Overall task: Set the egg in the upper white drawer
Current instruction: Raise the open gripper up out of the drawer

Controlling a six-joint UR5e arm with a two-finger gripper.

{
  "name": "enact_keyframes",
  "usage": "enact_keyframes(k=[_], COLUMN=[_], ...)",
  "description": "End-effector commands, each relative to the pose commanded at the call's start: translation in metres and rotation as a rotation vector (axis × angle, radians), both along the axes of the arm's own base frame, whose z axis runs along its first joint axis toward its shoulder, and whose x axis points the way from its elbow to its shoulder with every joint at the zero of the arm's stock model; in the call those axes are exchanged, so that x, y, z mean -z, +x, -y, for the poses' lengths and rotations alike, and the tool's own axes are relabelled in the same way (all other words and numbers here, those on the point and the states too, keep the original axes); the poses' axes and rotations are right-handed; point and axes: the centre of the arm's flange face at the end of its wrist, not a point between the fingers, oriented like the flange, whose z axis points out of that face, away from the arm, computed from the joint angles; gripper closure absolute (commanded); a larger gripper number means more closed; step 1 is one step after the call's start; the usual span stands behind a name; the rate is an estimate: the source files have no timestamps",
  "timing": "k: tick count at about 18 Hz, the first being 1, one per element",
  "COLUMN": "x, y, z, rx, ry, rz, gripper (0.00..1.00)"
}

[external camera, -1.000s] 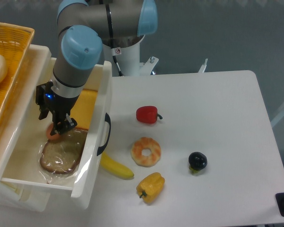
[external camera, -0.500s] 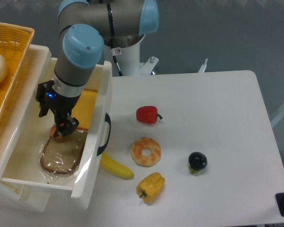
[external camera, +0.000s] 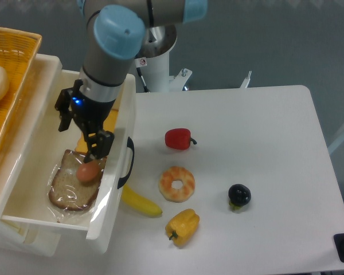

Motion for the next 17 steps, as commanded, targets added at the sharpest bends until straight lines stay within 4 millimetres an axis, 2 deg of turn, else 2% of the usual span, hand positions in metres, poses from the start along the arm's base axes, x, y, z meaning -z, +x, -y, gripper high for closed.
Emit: enact_keyframes(k=[1,3,7,11,15,17], x=[-0.003,-0.005,-0.005,-0.019,-0.011,0.001], y=[-0.011,-0.013,-0.035,-0.054,-0.074,-0.084], z=[0.008,0.01,0.022,0.029,0.036,0.036], rx=[-0.032,-0.064,-0.118,-0.148,-0.147,-0.165], ry=[0.003,-0.005,-0.011,-0.072,-0.129,-0.185], rz=[0.0,0.011,0.007,-0.159,-0.231,-0.277], gripper=[0.0,0.0,0.0,0.0,0.0,0.0])
